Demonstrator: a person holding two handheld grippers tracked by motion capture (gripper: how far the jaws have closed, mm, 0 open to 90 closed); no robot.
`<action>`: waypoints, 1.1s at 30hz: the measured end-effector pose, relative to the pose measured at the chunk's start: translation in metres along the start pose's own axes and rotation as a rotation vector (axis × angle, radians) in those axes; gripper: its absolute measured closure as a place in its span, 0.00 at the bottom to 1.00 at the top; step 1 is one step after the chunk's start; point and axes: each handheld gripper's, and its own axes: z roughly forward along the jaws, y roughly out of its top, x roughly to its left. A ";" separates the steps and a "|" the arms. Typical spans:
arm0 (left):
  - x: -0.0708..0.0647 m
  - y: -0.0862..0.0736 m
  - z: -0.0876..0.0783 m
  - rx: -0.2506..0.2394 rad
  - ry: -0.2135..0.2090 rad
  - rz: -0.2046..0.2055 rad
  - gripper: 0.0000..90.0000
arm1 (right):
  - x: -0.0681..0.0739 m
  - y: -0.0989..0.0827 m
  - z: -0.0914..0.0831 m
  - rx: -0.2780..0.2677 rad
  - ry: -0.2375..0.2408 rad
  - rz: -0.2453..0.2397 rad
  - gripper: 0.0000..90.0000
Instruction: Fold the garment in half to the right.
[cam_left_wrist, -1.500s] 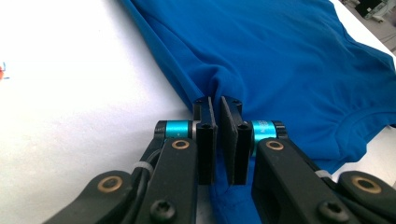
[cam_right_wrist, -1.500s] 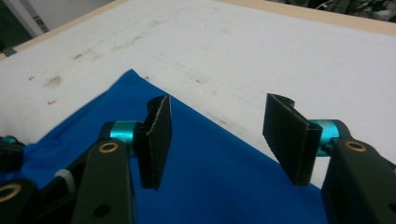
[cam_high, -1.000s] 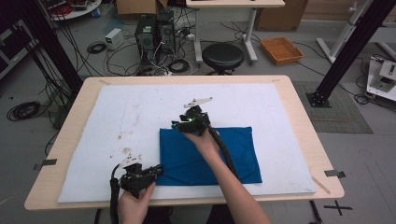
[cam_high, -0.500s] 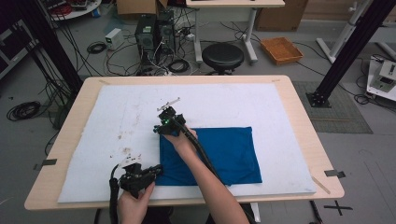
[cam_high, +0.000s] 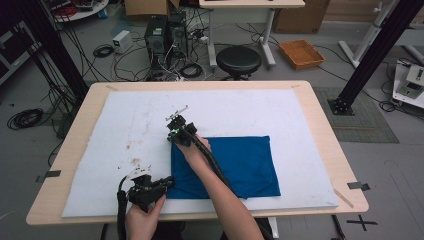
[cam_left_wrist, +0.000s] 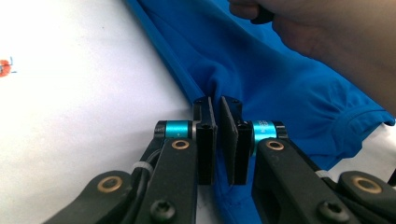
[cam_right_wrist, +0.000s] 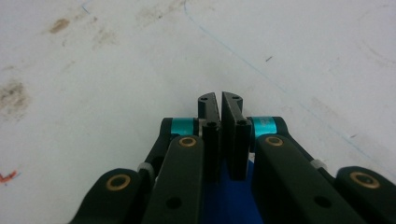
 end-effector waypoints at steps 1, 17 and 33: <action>-0.001 0.000 -0.001 -0.003 -0.002 -0.002 0.94 | -0.001 0.001 -0.002 -0.008 0.003 -0.004 0.97; -0.049 0.028 -0.012 -0.065 -0.100 0.097 0.94 | -0.034 -0.002 -0.079 -0.193 0.124 0.063 0.97; -0.142 0.054 0.074 0.000 -0.314 0.172 0.94 | -0.113 -0.055 -0.166 -0.232 0.102 0.102 0.97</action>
